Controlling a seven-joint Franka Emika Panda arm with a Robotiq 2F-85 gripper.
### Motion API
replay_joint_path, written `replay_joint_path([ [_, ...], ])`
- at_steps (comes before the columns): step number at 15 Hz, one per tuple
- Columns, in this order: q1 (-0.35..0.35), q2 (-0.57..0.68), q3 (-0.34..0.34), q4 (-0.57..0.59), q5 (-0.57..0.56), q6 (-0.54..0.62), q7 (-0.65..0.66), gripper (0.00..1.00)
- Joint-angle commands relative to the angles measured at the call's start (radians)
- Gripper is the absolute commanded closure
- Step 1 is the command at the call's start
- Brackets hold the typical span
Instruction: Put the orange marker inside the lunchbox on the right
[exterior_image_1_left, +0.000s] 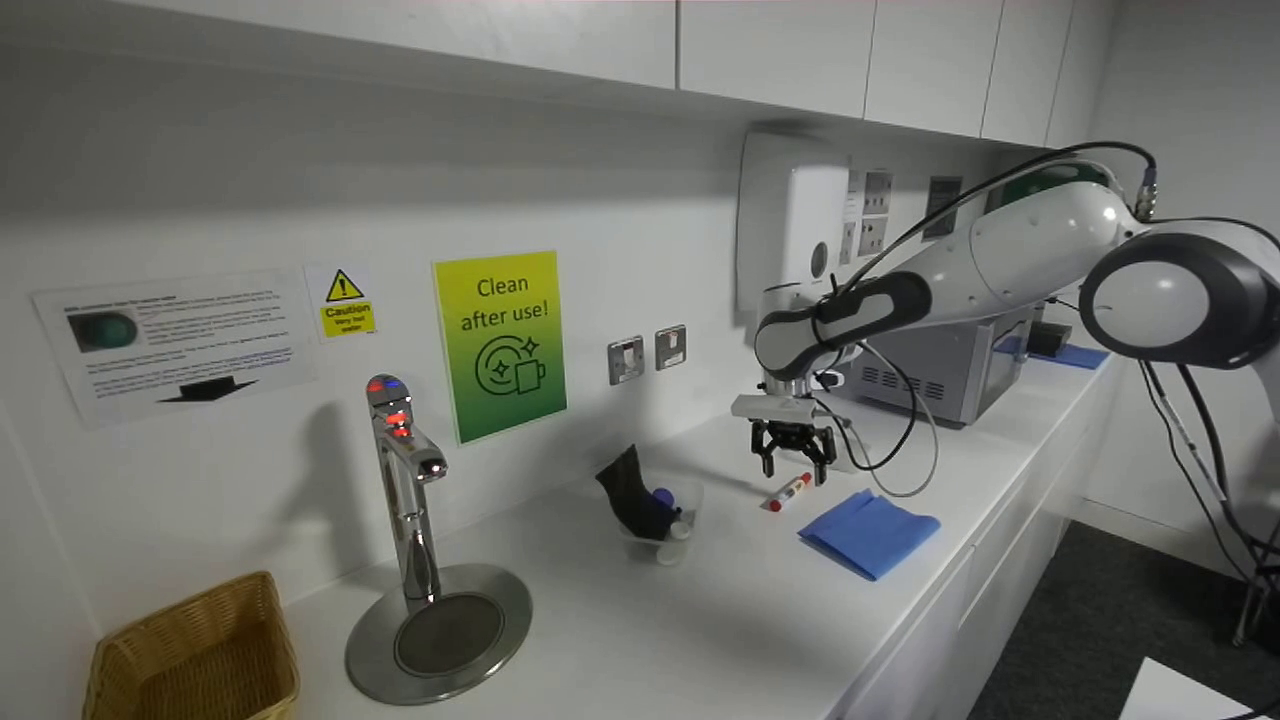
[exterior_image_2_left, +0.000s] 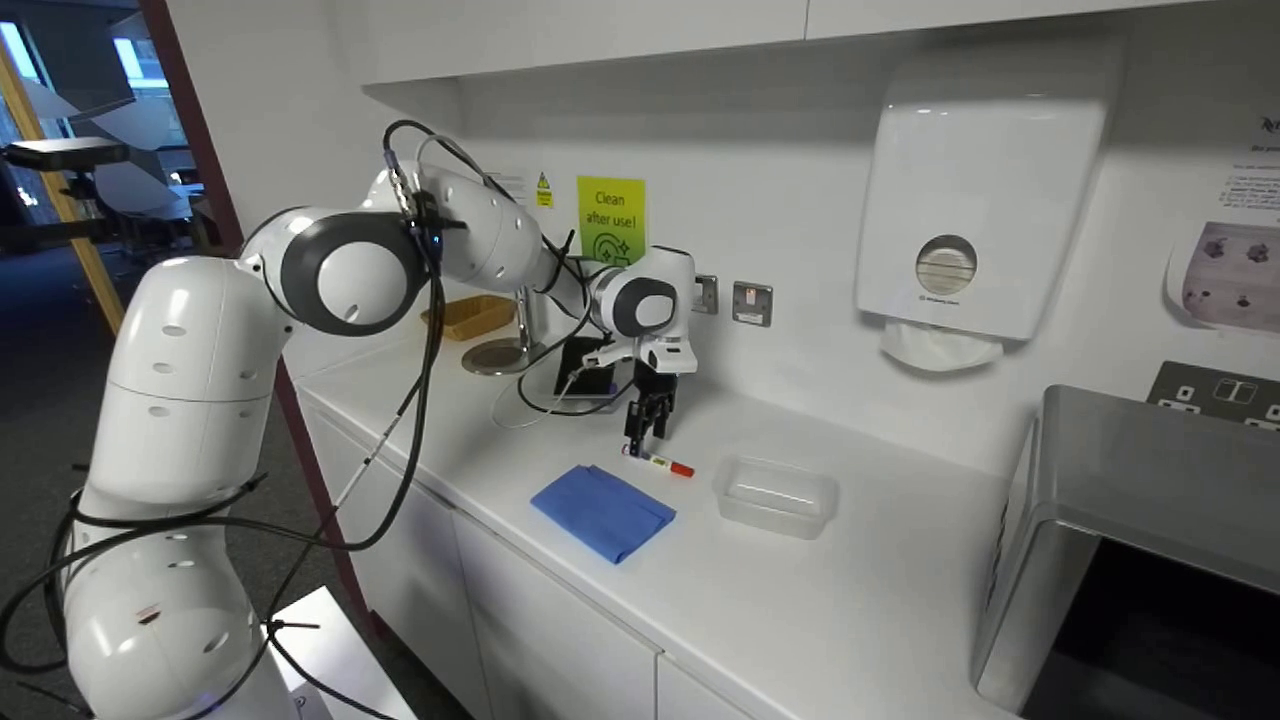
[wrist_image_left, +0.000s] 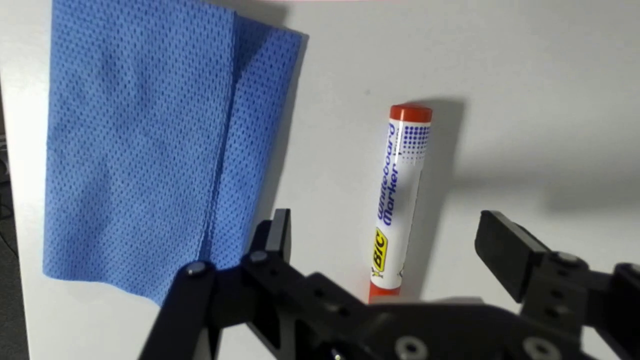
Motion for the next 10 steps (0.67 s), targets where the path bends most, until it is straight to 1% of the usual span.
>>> replay_joint_path([
  [1,0.017,0.011,-0.014,0.029,-0.022,-0.024,-0.011,0.0],
  [4,0.018,0.01,-0.009,0.014,-0.012,0.003,-0.023,0.0],
  [10,0.021,0.015,-0.01,0.007,-0.011,0.01,-0.022,0.0],
])
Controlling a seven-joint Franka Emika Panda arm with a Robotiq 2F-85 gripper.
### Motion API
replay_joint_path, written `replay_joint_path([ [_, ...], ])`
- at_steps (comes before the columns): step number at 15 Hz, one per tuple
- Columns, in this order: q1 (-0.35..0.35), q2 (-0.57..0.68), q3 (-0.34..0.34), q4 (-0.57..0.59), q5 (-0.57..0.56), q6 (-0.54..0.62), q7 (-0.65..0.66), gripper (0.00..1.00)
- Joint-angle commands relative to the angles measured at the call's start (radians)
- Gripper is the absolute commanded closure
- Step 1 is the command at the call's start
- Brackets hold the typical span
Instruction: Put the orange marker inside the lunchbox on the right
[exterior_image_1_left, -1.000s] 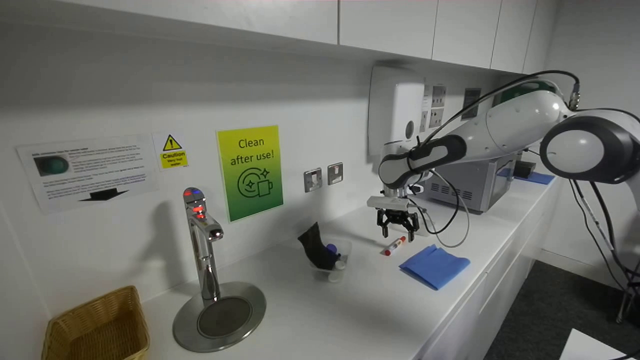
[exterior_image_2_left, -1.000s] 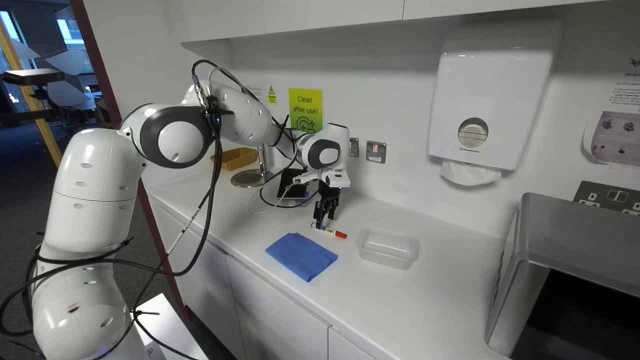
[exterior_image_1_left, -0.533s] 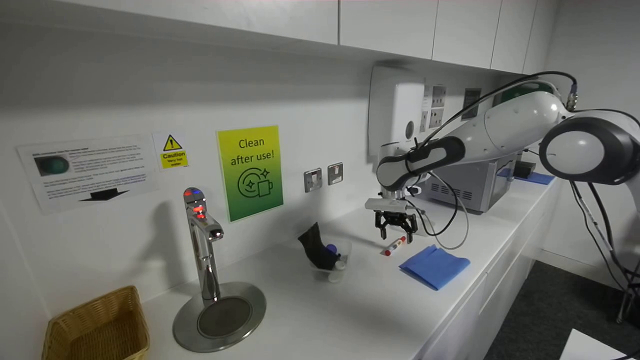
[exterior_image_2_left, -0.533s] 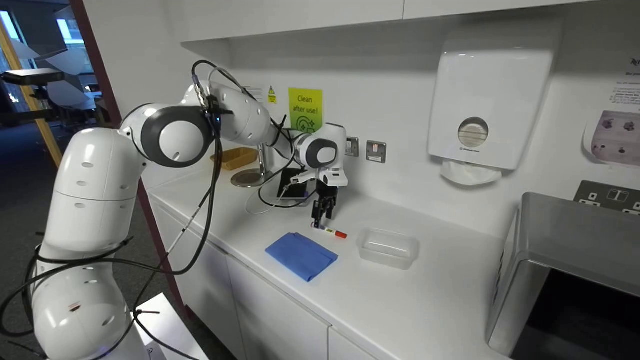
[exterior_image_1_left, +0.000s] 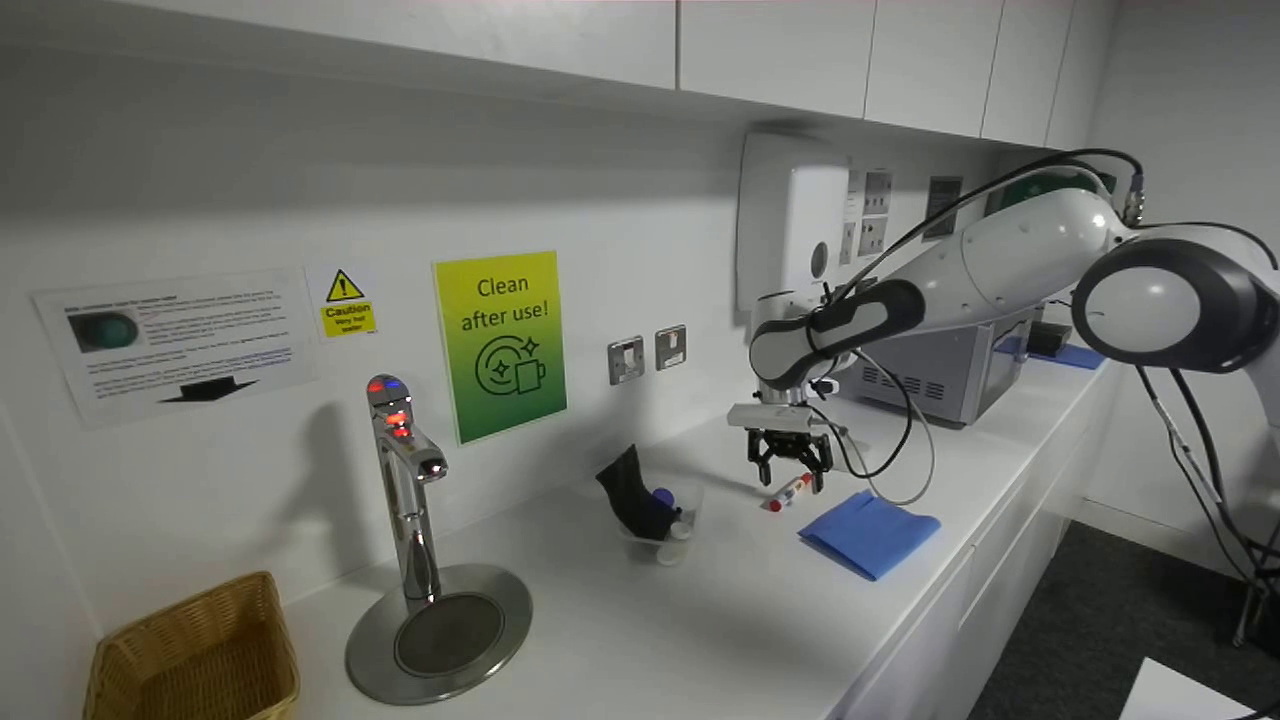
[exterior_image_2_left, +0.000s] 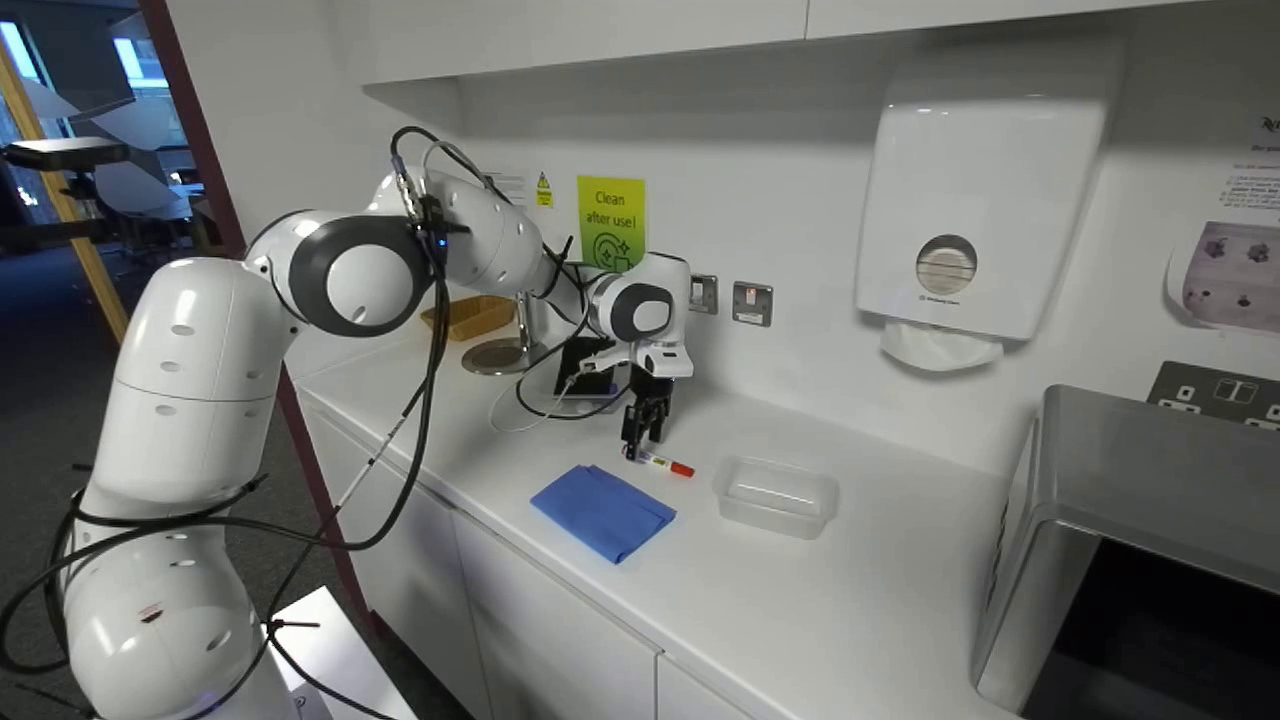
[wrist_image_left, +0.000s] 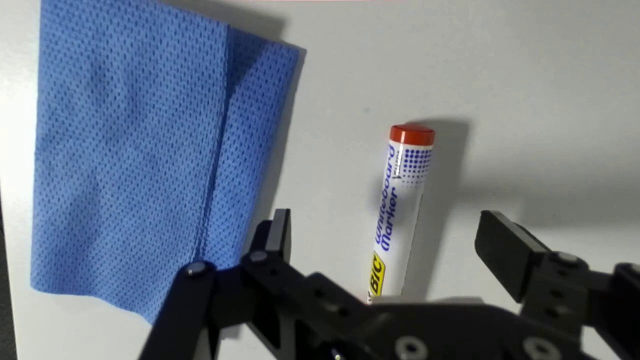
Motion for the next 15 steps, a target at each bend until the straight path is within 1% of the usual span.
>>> replay_joint_path([
  [1,0.006,-0.005,-0.011,0.006,-0.009,0.009,-0.021,0.25],
  [2,0.006,-0.006,-0.011,0.005,-0.009,0.01,-0.024,0.26],
  [5,0.005,-0.007,-0.011,0.002,-0.008,0.014,-0.024,0.46],
  [6,0.005,-0.008,-0.011,0.002,-0.008,0.014,-0.023,0.55],
  [8,0.004,-0.009,-0.012,0.0,-0.008,0.014,-0.023,0.69],
  [9,0.004,-0.01,-0.012,-0.001,-0.008,0.013,-0.023,0.27],
  [10,0.004,-0.01,-0.013,-0.001,-0.008,0.013,-0.023,0.32],
  [11,0.004,-0.01,-0.013,-0.001,-0.008,0.013,-0.023,0.31],
  [13,0.004,-0.009,-0.013,0.0,-0.008,0.013,-0.023,0.19],
  [15,0.004,-0.009,-0.014,0.001,-0.008,0.013,-0.022,0.05],
])
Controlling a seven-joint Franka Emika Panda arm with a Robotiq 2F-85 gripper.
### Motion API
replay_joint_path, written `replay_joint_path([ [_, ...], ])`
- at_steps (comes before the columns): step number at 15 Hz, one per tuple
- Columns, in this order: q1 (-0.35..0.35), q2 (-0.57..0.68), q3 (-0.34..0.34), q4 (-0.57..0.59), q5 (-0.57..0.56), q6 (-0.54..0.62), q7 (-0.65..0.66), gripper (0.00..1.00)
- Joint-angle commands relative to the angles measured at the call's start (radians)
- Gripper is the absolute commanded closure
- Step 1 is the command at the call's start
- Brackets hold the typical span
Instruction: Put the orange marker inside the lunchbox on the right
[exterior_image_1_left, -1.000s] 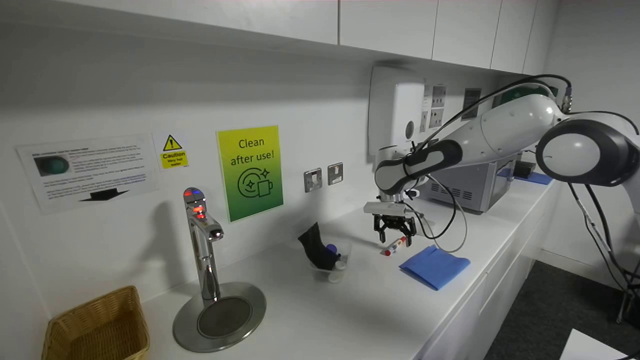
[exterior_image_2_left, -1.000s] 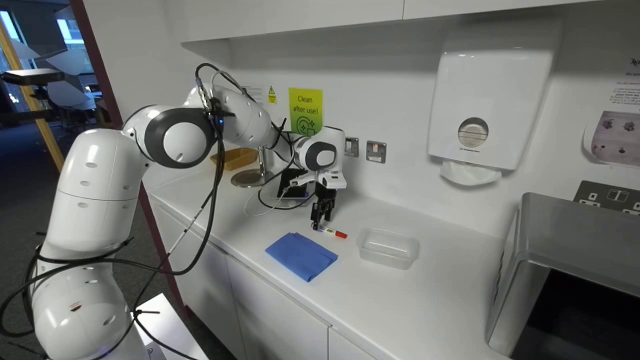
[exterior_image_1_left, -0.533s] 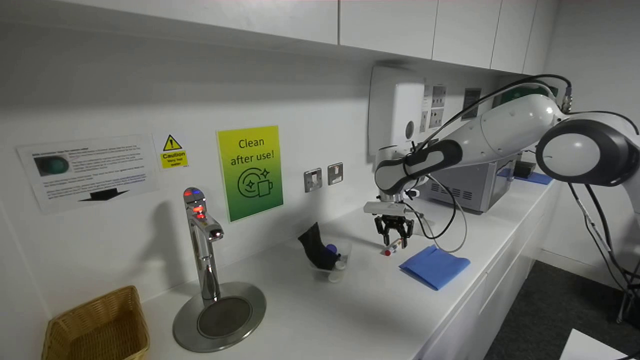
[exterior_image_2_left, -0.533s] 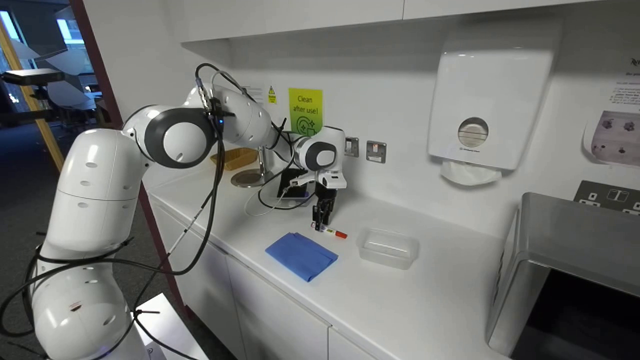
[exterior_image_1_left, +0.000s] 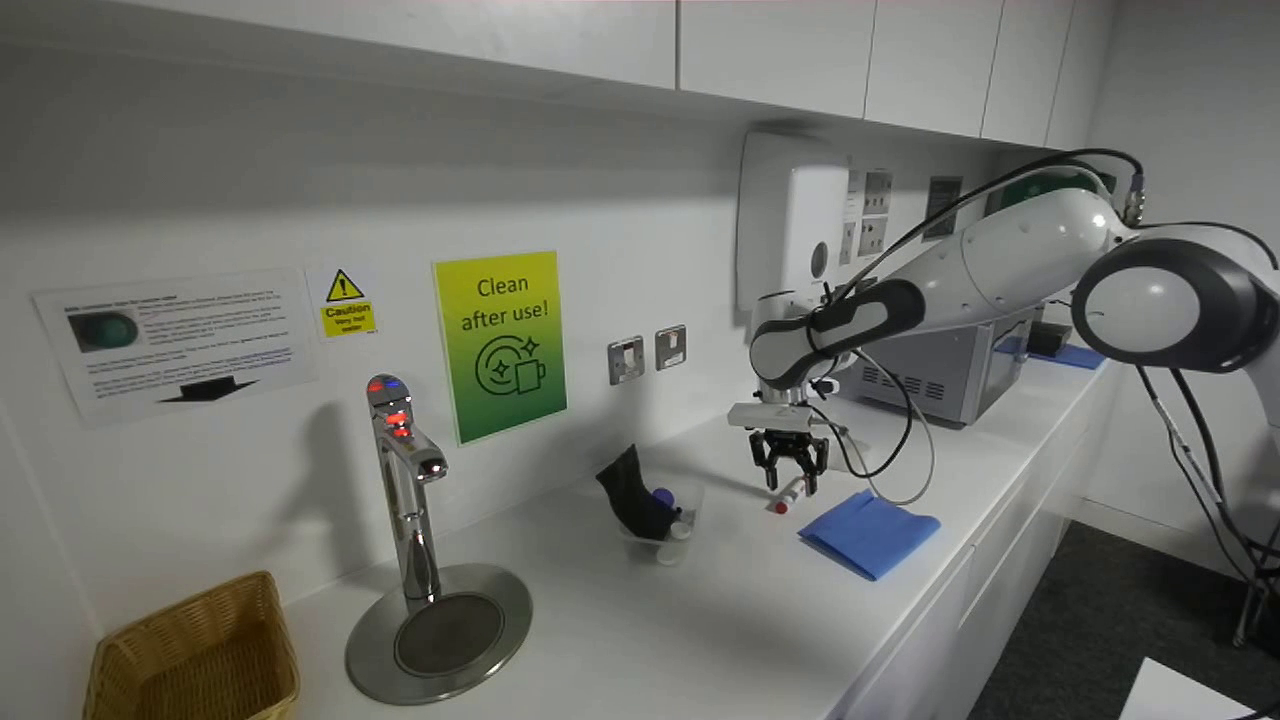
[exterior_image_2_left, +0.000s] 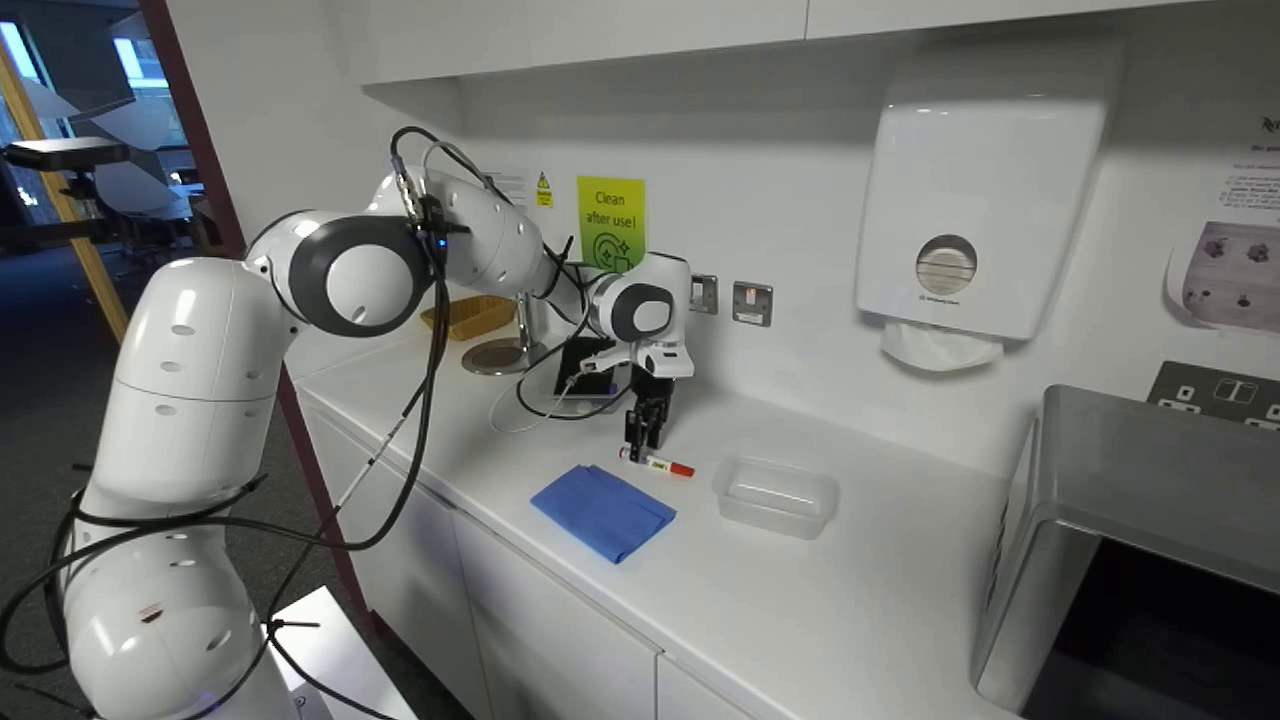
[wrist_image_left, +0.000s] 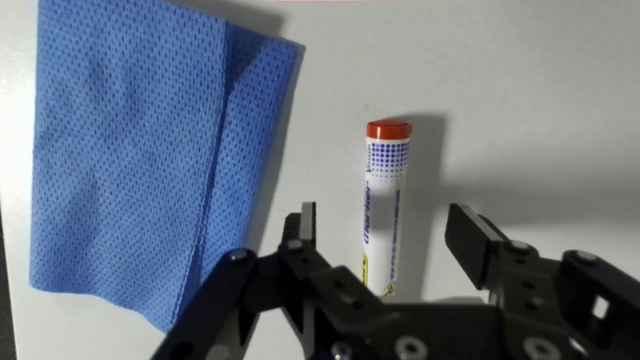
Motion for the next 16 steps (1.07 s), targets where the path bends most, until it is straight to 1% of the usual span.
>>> replay_joint_path([
  [1,0.004,-0.009,-0.012,0.001,-0.009,0.01,-0.022,0.01],
  [2,0.005,-0.009,-0.012,0.0,-0.01,0.011,-0.022,0.07],
  [3,0.004,-0.009,-0.012,0.0,-0.009,0.012,-0.023,0.33],
  [4,0.004,-0.009,-0.012,0.001,-0.009,0.011,-0.023,0.32],
  [5,0.004,-0.008,-0.013,0.001,-0.01,0.01,-0.023,0.34],
  [6,0.005,-0.007,-0.013,0.003,-0.011,0.009,-0.022,0.39],
  [7,0.005,-0.007,-0.013,0.002,-0.012,0.011,-0.022,0.47],
  [10,0.006,-0.007,-0.013,0.001,-0.013,0.011,-0.021,0.68],
  [12,0.006,-0.008,-0.014,0.0,-0.013,0.011,-0.021,0.66],
  [14,0.006,-0.008,-0.014,0.0,-0.015,0.01,-0.021,0.59],
  [16,0.007,-0.007,-0.014,0.001,-0.016,0.01,-0.02,0.49],
])
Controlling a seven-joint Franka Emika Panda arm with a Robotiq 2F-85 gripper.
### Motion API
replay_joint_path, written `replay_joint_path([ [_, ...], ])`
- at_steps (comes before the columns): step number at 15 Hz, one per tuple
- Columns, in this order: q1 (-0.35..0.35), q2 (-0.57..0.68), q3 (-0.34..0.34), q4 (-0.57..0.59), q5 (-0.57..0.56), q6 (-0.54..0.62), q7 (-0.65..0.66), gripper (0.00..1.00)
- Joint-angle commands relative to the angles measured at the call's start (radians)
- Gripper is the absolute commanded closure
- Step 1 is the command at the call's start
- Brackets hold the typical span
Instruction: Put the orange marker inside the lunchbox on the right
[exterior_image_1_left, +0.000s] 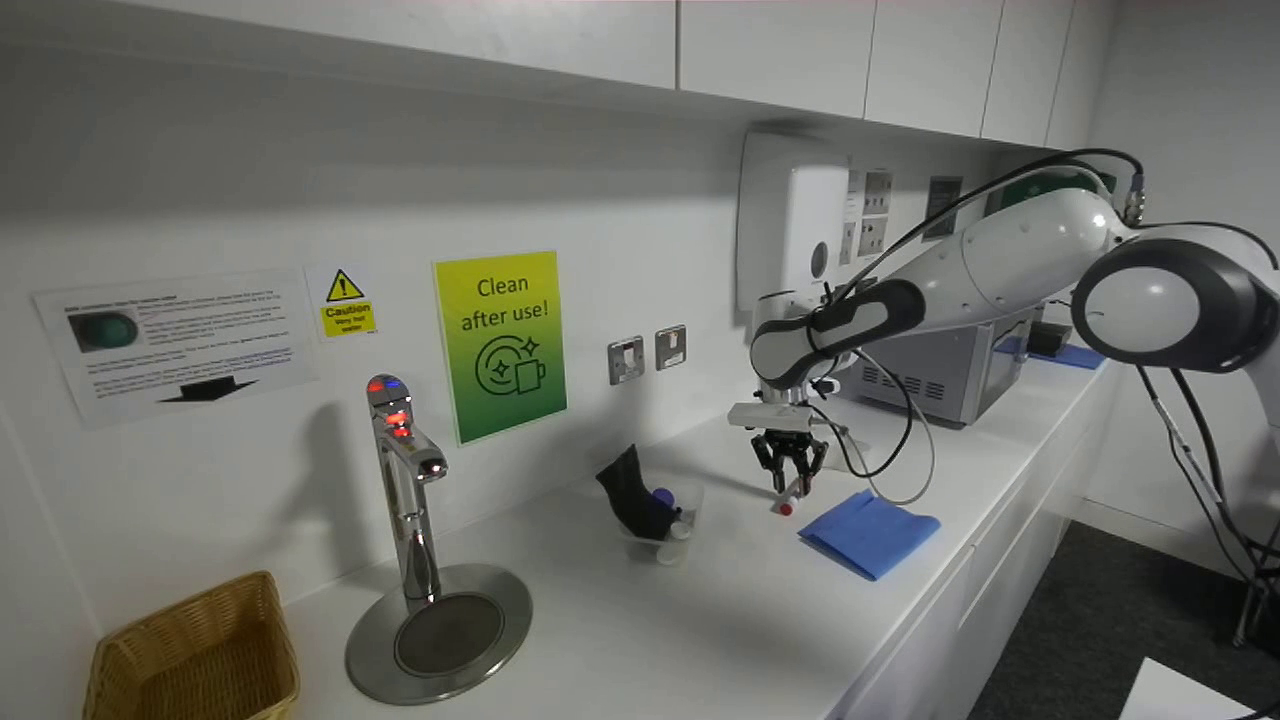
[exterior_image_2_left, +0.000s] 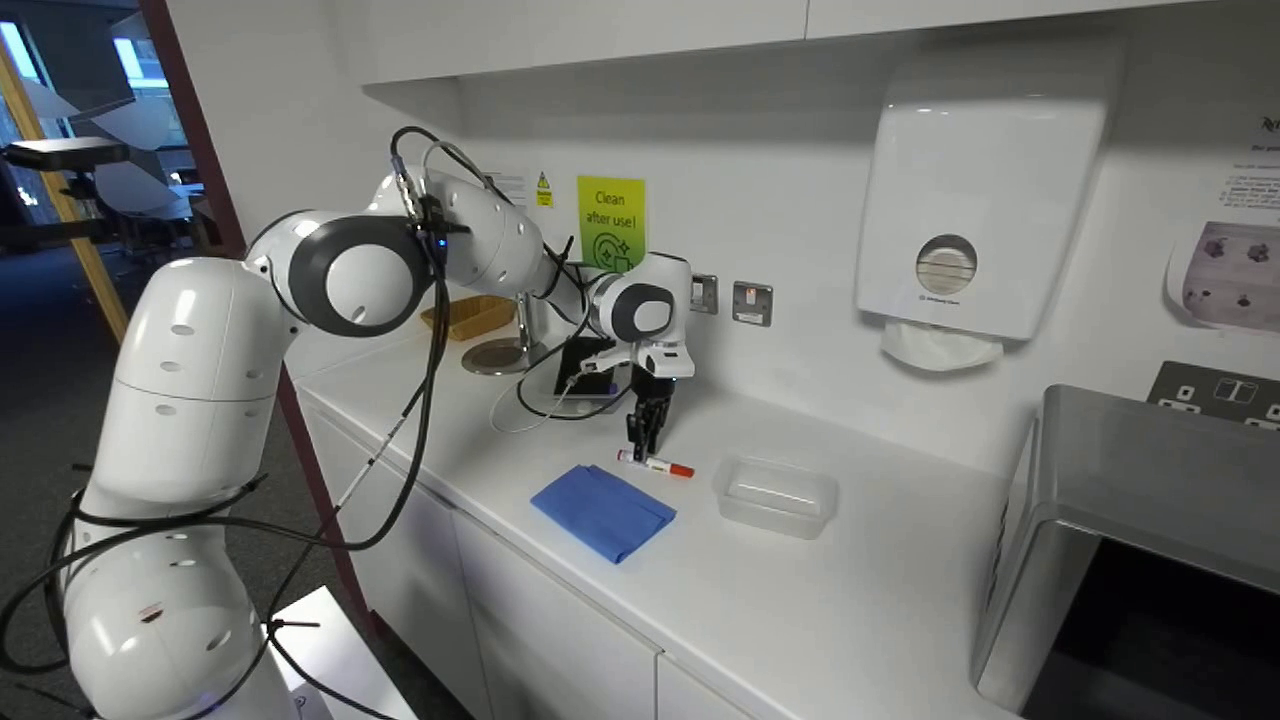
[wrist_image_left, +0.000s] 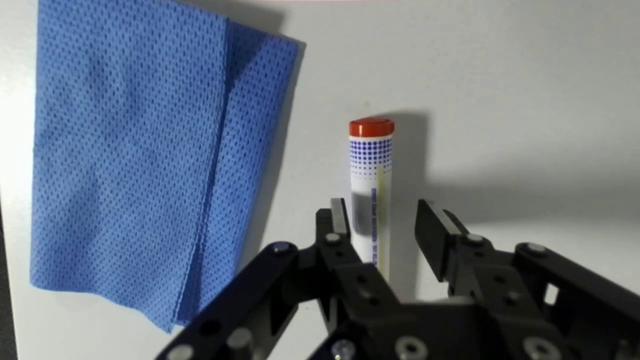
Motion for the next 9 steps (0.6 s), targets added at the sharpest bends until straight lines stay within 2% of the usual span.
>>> replay_joint_path([
  [1,0.007,-0.006,-0.012,0.001,-0.016,0.01,-0.02,0.51],
  [3,0.007,-0.006,-0.012,0.004,-0.016,0.007,-0.02,0.4],
  [4,0.007,-0.005,-0.012,0.005,-0.016,0.007,-0.02,0.25],
  [5,0.007,-0.005,-0.012,0.005,-0.016,0.006,-0.02,0.19],
  [8,0.008,-0.001,-0.012,0.005,-0.017,0.004,-0.019,0.11],
  [9,0.008,0.0,-0.011,0.005,-0.017,0.004,-0.02,0.15],
])
